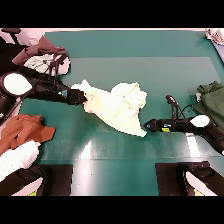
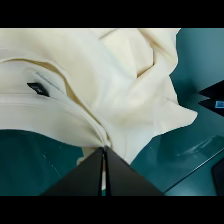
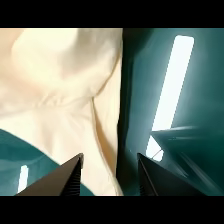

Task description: Fold the shirts.

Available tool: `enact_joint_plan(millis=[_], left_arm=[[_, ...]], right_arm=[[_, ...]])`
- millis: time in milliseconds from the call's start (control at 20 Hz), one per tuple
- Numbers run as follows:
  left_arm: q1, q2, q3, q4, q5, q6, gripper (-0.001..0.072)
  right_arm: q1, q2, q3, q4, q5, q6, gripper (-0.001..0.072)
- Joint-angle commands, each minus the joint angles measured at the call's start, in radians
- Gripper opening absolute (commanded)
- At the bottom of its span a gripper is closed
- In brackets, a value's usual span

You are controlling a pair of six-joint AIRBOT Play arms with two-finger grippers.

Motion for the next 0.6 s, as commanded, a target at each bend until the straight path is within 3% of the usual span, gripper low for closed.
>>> enact_joint_plan(millis=[0, 150, 550], left_arm=[[0.001, 0.01, 0.115, 0.103, -0.1, -0.061, 0.0023], [0.001, 0.058, 0.174, 0.235, -0.161, -0.109, 0.0023], [0.001, 0.063, 0.174, 0.39, -0.251, -0.114, 0.0023]], right_arm=[[0.062, -0.027, 0.039, 0.017, -0.179, 0.066, 0.0403], [-0.02, -0.133, 0.15, 0.024, -0.155, 0.074, 0.0403], [-0.052, -0.438, 0.431, 0.014, -0.131, 0.072, 0.0403]])
